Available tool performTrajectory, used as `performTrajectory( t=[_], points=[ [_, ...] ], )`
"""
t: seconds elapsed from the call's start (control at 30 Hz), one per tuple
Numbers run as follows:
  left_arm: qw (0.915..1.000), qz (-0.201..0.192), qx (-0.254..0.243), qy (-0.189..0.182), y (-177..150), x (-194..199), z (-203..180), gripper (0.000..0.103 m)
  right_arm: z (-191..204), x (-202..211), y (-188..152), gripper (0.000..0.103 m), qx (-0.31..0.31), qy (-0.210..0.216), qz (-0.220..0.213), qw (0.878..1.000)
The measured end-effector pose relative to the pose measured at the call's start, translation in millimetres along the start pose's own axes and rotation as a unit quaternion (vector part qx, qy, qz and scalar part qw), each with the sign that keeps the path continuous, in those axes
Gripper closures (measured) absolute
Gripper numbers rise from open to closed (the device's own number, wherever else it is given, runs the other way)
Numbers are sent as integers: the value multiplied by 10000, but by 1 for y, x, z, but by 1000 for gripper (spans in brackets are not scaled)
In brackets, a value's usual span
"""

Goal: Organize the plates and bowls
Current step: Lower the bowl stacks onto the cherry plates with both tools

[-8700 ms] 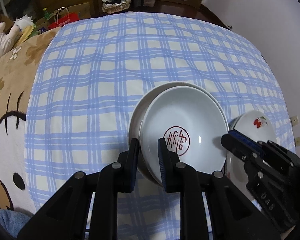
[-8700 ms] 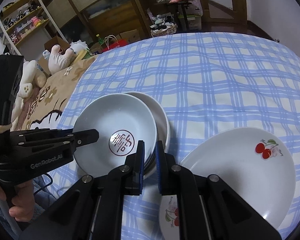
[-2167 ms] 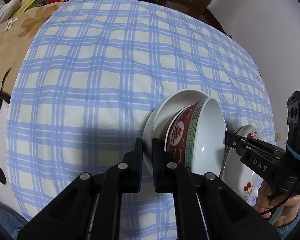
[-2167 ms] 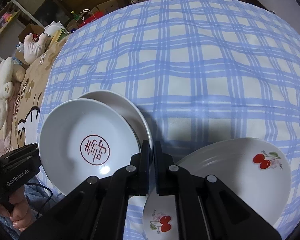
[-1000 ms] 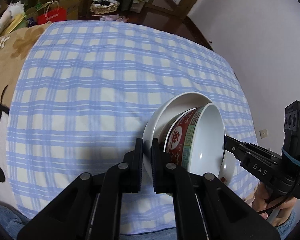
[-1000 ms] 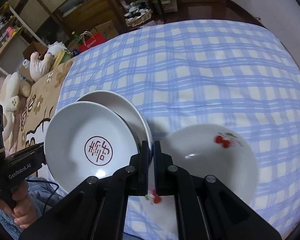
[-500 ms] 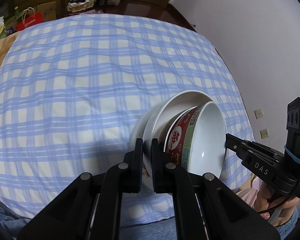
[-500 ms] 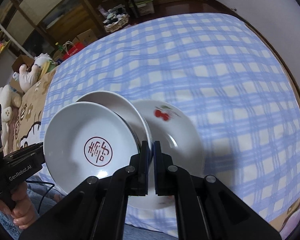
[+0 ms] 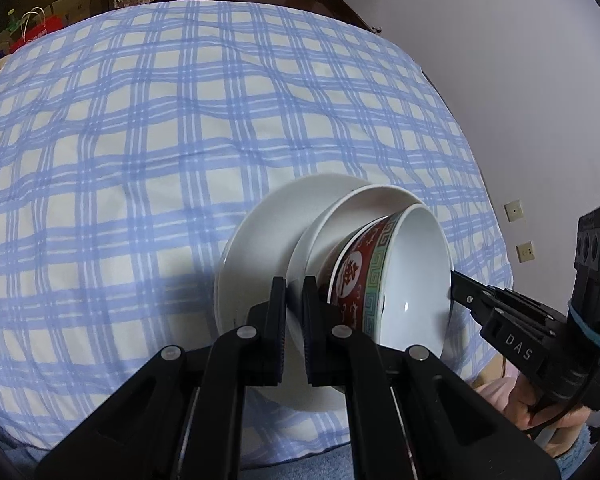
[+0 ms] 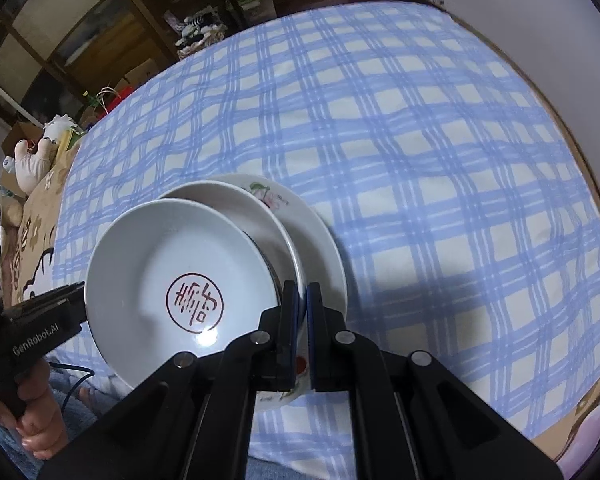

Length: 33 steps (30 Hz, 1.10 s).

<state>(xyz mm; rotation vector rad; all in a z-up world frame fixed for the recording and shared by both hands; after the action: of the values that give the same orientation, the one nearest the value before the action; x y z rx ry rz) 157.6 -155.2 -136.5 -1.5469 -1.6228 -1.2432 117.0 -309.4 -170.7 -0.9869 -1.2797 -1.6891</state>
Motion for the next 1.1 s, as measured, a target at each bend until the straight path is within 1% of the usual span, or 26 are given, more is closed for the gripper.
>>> performTrajectory(
  t=[0.13, 0.37, 0.5, 0.67, 1.0, 1.03, 1.1],
  points=[
    [10000, -42, 1, 19, 6, -1, 0, 97, 0, -2, 5, 97, 7, -5, -53, 10000],
    [9999, 107, 53, -32, 7, -7, 6, 97, 2, -3, 9, 97, 108, 5, -53, 9999],
    [9998, 140, 131, -61, 8, -6, 8, 96, 4, -3, 9, 97, 206, -22, -136, 9997],
    [9998, 172, 101, -6, 8, -4, 11, 90, 3, -2, 9, 97, 246, -5, -165, 9996],
    [9995, 282, 2, 135, 3, -1, 12, 89, 4, -1, 7, 97, 293, 65, -184, 9994],
    [9995, 293, -6, 142, 3, -1, 12, 89, 4, -1, 7, 96, 286, 66, -175, 9994],
    [9992, 353, -54, 178, 4, -2, 11, 87, 3, -1, 6, 91, 267, 82, -150, 9995]
  ],
)
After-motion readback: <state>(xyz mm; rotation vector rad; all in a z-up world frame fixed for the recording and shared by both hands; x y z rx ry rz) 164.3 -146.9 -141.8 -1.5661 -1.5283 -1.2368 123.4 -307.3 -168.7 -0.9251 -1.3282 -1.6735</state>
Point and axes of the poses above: each gripper's, at about its wrist camera, not at the fingertips, and x roughly against the way its jaws point, z to its left, y to its top, the point moved 2 cm from there along -x, roughly the way its jaws point, and after that the axes turned 7 degrees about x, right-handed, at the moved point
